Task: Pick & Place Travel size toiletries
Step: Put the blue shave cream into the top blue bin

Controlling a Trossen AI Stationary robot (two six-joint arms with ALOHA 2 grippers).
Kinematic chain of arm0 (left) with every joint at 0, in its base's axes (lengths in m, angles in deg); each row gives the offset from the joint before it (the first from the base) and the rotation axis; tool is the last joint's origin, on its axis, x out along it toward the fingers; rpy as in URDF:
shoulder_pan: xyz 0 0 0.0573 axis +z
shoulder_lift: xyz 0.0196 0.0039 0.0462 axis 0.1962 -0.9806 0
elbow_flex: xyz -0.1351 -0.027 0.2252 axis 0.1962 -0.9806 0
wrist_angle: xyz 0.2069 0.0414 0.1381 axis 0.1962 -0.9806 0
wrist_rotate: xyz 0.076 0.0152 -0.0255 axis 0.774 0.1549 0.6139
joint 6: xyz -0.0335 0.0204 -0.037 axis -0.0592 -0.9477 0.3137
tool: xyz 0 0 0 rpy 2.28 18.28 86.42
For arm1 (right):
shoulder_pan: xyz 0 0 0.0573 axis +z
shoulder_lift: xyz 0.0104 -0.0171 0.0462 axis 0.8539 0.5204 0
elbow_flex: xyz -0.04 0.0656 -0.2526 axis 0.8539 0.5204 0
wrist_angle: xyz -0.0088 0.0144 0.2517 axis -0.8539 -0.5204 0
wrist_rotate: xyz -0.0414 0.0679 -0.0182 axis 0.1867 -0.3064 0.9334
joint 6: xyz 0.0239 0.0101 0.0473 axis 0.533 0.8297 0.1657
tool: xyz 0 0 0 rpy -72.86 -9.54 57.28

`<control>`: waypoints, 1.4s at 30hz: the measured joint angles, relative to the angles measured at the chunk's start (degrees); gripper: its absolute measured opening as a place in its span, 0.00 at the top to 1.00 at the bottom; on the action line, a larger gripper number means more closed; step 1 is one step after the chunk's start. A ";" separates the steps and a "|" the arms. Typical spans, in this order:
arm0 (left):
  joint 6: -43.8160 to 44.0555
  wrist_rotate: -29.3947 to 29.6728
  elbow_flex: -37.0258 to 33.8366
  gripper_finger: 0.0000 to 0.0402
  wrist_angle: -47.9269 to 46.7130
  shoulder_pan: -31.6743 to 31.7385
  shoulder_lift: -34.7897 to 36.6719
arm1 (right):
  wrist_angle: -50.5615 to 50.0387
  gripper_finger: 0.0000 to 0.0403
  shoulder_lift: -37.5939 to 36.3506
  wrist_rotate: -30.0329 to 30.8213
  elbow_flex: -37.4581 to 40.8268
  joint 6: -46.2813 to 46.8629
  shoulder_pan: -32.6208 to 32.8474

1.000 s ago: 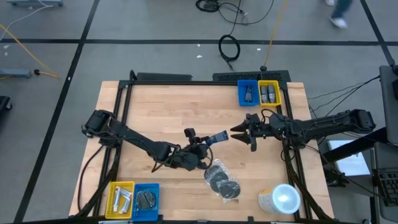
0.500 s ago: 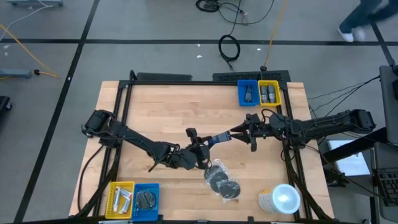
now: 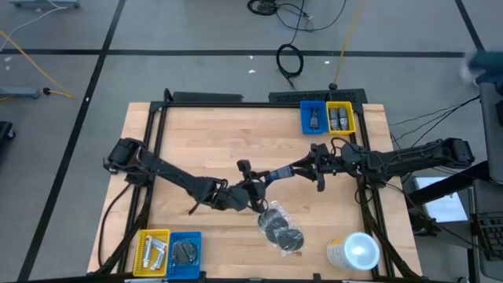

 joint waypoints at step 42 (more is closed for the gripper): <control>4.49 17.62 0.07 0.25 -0.47 -4.01 0.64 | -15.85 1.00 -8.96 9.14 -0.86 -8.60 -9.69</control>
